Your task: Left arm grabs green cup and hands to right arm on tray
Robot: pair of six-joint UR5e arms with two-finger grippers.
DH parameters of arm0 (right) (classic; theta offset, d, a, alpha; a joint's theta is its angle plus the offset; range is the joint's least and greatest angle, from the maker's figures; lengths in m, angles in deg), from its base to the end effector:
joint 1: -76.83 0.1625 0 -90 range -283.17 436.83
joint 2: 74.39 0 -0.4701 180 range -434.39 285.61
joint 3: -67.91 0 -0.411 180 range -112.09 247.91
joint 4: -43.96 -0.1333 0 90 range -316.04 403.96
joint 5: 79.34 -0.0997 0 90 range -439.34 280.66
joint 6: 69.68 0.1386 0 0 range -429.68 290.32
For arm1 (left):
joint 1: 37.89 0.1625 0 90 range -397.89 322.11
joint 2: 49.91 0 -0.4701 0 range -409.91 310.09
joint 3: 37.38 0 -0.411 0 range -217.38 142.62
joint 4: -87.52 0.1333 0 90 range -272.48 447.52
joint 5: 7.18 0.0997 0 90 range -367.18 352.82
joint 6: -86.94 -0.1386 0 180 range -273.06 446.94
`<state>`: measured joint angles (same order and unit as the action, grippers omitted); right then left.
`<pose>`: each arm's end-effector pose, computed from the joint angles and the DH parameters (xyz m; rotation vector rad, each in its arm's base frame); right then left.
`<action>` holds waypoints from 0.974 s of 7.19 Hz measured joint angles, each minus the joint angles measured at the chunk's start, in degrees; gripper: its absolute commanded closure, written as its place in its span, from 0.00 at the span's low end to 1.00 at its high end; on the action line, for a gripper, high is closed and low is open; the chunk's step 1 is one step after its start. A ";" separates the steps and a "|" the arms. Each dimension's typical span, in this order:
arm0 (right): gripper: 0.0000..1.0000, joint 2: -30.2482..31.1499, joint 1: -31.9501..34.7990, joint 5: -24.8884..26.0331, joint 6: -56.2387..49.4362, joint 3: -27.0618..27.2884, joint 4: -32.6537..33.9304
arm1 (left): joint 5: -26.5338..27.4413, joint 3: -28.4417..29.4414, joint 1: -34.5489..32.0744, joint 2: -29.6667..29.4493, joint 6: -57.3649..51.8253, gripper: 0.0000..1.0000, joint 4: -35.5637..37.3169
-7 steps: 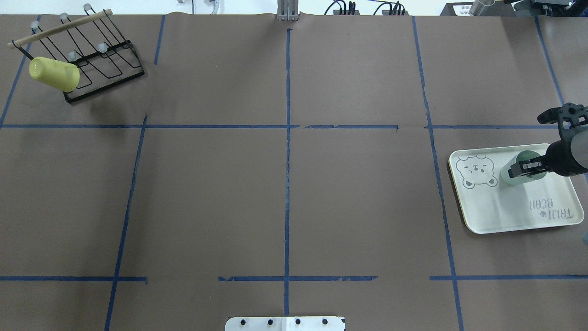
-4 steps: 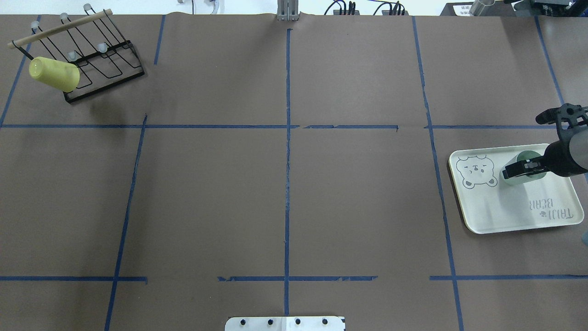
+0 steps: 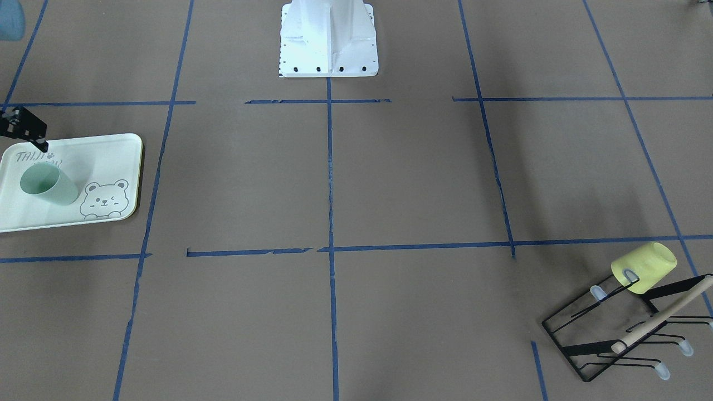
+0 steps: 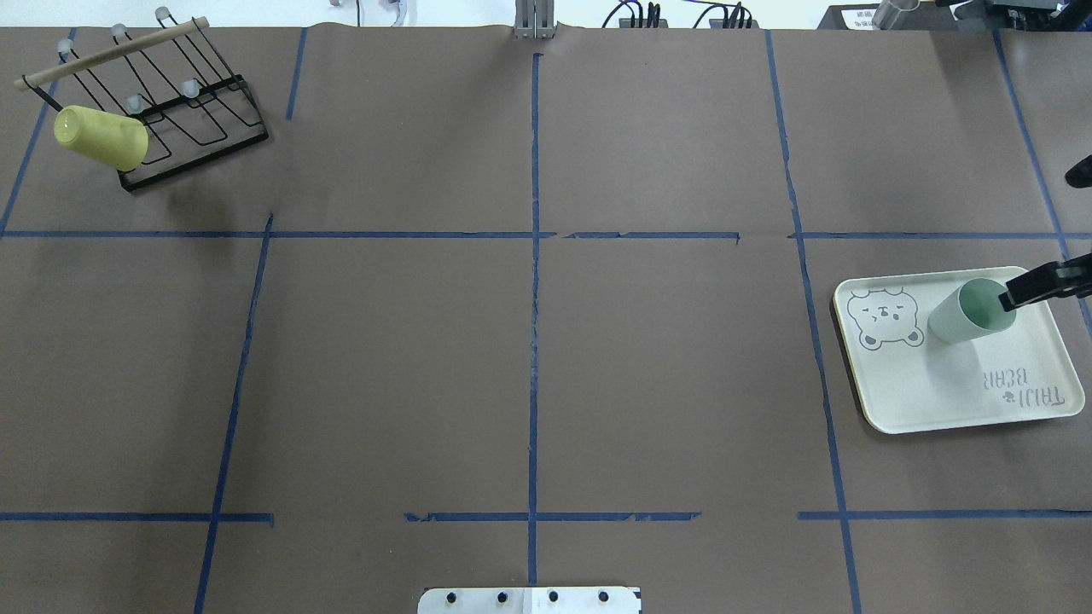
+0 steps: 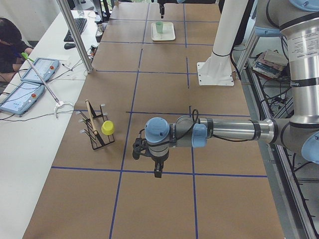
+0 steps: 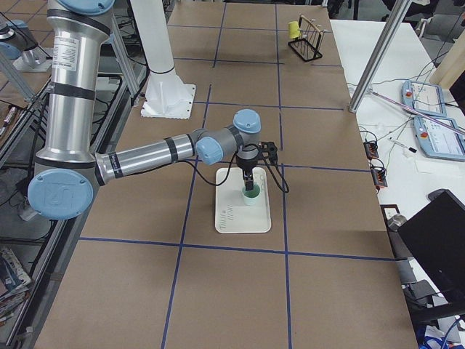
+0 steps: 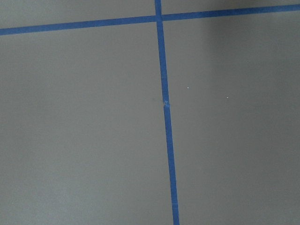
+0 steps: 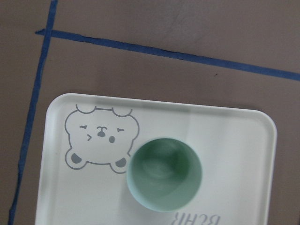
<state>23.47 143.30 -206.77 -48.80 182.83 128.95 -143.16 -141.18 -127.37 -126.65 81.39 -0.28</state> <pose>-0.1396 -0.4435 0.5721 0.1001 -0.7380 -0.1699 -0.0300 -0.4003 0.7154 0.0078 0.8032 0.0886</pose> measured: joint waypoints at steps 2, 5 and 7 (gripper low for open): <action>0.00 1.56 9.80 -2.07 -16.98 2.33 11.89 | 0.32 0.09 0.01 0.13 -0.16 0.00 0.07; 0.00 7.76 20.43 -9.61 -23.66 -0.30 13.82 | 0.56 0.49 0.00 0.37 0.08 0.00 0.74; 0.00 8.44 22.43 -9.19 -25.23 -0.93 13.79 | 0.56 0.39 -0.02 0.85 0.04 0.00 0.78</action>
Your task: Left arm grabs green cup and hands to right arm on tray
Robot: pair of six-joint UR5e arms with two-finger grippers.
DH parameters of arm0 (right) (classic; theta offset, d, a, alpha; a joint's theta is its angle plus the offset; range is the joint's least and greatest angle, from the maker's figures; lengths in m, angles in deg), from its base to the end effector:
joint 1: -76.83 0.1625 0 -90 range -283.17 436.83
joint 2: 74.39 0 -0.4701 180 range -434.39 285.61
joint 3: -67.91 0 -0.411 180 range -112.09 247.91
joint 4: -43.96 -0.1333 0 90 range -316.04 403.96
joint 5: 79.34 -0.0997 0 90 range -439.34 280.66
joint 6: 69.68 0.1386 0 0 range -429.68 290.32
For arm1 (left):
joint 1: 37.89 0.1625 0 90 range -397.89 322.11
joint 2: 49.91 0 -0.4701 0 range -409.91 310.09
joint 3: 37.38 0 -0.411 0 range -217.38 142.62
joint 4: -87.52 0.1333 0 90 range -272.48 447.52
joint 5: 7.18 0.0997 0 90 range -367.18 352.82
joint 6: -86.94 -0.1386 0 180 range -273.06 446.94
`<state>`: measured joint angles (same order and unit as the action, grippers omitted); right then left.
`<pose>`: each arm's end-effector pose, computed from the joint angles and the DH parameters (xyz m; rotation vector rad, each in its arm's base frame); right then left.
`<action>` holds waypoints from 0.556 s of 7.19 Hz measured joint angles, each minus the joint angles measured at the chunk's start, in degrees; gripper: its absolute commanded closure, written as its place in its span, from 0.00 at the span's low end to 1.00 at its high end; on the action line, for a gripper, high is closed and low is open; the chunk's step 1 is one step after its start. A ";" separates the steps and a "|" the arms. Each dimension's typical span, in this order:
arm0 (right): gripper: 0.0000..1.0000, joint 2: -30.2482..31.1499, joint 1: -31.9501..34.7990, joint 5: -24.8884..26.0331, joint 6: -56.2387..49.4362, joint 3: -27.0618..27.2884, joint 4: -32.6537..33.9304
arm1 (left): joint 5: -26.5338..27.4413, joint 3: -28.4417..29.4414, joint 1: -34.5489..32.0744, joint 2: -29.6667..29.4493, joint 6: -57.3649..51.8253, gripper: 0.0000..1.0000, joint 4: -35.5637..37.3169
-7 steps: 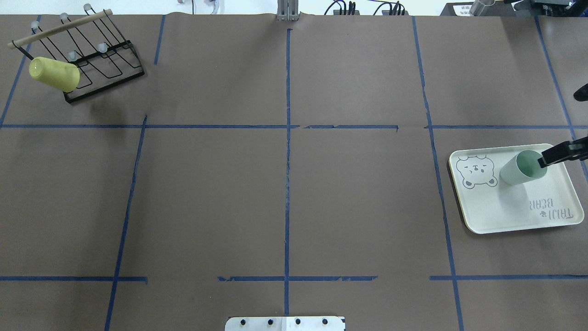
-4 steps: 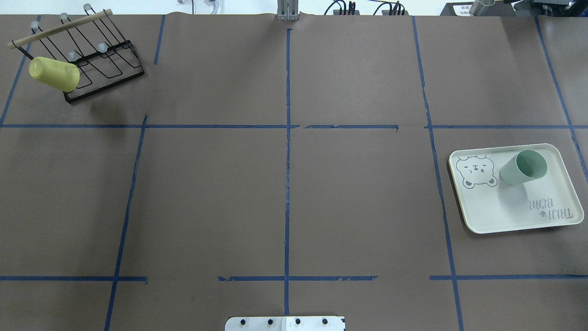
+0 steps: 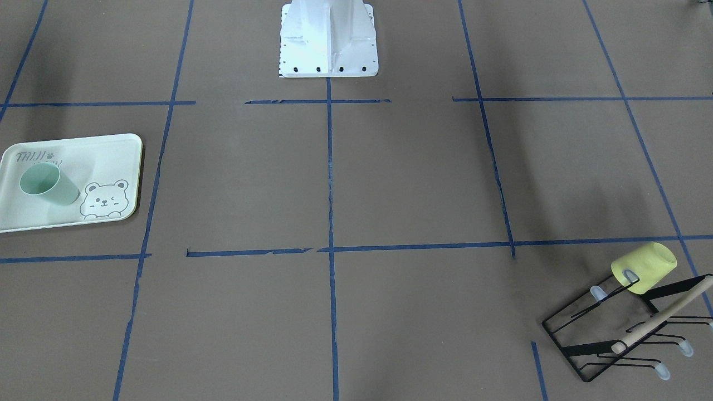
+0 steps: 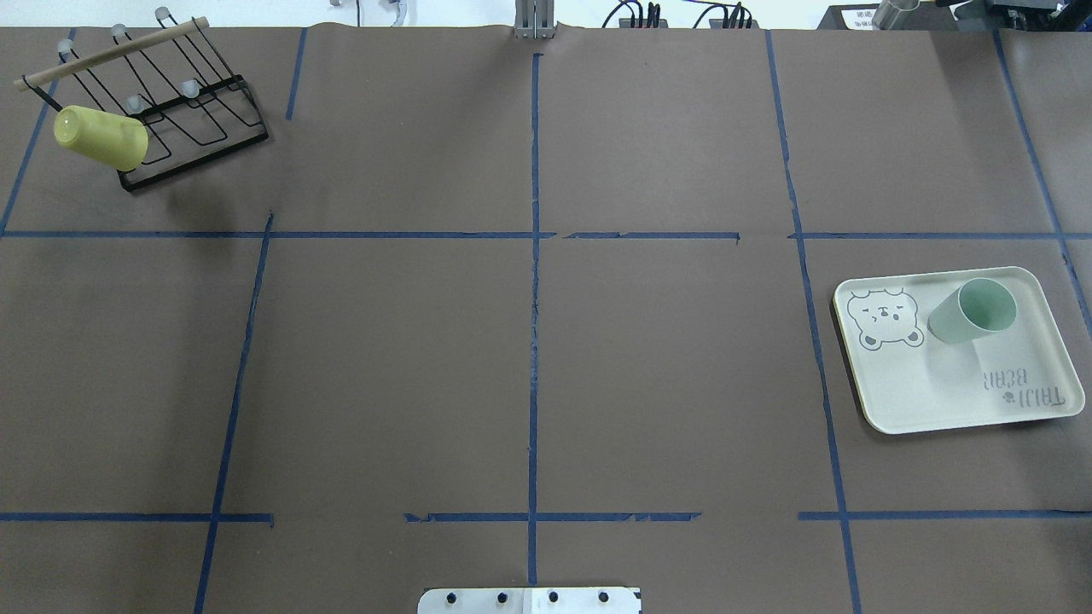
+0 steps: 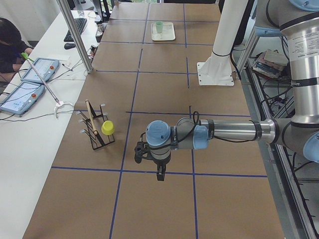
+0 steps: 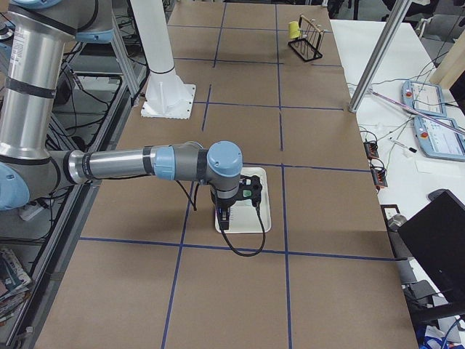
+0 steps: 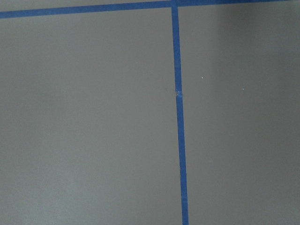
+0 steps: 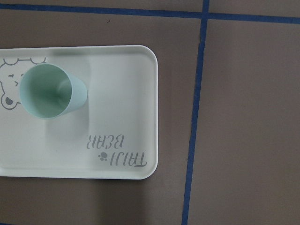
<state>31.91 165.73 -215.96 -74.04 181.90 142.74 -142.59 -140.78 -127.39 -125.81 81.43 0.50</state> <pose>0.0254 -0.3738 0.6558 0.0052 -0.8141 -0.0822 -0.0312 -0.3900 0.7270 -0.0261 0.7943 0.0739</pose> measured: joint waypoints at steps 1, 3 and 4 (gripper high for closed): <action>0.00 -0.14 0.16 1.34 -0.11 -0.12 -0.06 | -0.01 -0.31 0.01 0.19 -0.04 0.00 0.01; 0.00 -0.35 0.08 3.25 -0.14 -0.29 -0.15 | -0.30 -1.03 0.01 0.32 -0.10 0.00 0.09; 0.00 -0.37 0.01 3.56 -0.15 -0.37 -0.16 | -0.43 -1.18 -0.03 0.36 -0.11 0.00 0.14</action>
